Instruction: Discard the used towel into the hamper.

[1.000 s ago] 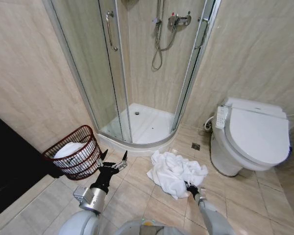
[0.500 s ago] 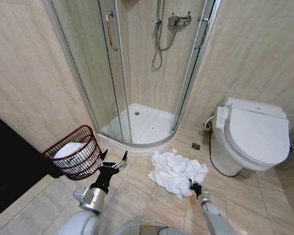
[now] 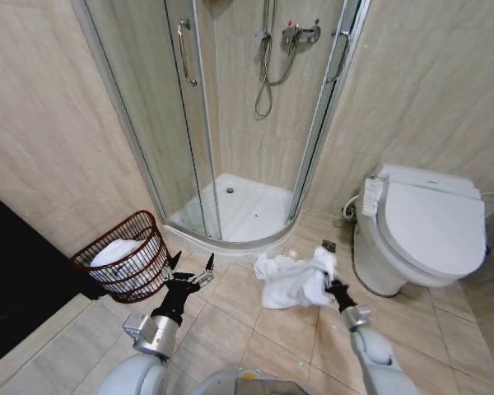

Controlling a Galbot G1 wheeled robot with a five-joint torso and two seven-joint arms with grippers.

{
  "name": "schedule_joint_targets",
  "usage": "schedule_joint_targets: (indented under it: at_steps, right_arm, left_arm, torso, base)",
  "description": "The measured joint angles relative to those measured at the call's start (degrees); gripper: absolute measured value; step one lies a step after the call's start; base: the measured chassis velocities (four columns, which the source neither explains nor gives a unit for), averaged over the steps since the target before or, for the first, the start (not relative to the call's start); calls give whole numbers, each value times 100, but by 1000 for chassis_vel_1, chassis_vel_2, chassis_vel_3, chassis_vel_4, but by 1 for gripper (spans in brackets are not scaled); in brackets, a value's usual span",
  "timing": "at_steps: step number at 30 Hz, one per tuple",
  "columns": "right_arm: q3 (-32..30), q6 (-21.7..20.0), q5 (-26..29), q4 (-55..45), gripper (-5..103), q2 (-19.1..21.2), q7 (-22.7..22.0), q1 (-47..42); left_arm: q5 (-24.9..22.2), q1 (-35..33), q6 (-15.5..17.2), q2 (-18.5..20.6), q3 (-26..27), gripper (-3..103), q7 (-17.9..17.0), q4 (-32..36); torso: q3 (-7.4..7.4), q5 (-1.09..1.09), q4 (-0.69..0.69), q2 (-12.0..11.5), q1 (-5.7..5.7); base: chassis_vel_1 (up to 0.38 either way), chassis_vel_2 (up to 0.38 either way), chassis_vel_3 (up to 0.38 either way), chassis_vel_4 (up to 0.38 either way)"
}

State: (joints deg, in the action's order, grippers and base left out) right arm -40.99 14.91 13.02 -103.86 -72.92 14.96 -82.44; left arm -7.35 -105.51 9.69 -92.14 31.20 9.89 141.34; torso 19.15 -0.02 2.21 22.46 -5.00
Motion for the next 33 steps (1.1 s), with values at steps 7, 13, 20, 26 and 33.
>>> schedule_joint_targets:
  at_steps: [7,13,20,26,33]
  right_arm:
    - [-453,-547,663,-1756,9,422,-128,-115]
    - [-859,-830,1303,-2604,9,850,-494,109]
    - [-1644,-1183,2582,-3498,9,1779,-924,738]
    - [-2201,-970,2878,-3646,9,2089,-836,654]
    - [-2284,-1000,2954,-3765,9,2093,-936,634]
  left_arm:
    - [0,0,0,0,0,100,0,0]
    - [0,0,0,0,0,100,0,0]
    - [0,0,0,0,0,100,0,0]
    - [0,0,0,0,0,100,0,0]
    - [0,0,0,0,0,100,0,0]
  torso:
    - [0,4,0,0,0]
    - [1,4,0,0,0]
    - [20,1,1,33,-14]
    - [104,5,-1,179,-75]
    - [205,2,0,331,-127]
  base:
    - [0,0,0,0]
    - [0,0,0,0]
    - [0,0,0,0]
    - [0,0,0,0]
    - [0,0,0,0]
